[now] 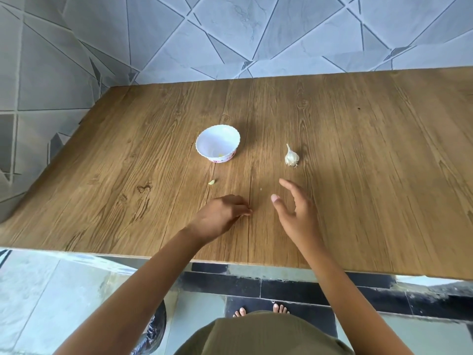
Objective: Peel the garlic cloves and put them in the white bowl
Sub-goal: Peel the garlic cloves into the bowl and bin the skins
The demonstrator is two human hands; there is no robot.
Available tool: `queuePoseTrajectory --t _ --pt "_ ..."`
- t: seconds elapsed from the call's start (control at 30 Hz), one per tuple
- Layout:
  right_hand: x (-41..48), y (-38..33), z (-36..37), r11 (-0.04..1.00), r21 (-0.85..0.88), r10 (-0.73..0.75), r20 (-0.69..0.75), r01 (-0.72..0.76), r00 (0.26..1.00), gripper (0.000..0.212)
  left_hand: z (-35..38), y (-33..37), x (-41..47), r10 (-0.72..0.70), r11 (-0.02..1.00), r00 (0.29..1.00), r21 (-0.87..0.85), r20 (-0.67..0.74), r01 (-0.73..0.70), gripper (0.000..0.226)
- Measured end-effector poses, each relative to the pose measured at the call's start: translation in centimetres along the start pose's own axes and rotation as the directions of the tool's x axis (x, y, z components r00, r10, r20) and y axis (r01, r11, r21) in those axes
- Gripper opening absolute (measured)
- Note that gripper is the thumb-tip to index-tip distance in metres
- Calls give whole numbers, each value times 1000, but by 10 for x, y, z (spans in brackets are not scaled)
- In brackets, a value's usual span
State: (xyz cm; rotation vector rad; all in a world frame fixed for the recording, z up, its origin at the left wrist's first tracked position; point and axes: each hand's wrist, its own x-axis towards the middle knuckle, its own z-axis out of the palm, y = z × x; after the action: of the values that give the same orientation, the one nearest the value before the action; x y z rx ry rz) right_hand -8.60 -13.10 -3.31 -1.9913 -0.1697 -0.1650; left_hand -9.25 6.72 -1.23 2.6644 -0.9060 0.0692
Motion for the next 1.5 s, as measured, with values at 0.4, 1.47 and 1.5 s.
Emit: queuePoseTrajectory --t 0.4,1.47,1.5 --pt "17 -40 5 -141 824 532 531 -549 660 32 -28 25 59 -190 870 982 -462 2 170 21" --pt "24 -31 -13 -222 884 641 450 -411 622 32 -16 11 110 -204 903 940 423 275 72 19" --pt "25 -31 -13 -218 885 644 446 -410 621 32 -18 11 115 -190 908 933 416 305 49 23"
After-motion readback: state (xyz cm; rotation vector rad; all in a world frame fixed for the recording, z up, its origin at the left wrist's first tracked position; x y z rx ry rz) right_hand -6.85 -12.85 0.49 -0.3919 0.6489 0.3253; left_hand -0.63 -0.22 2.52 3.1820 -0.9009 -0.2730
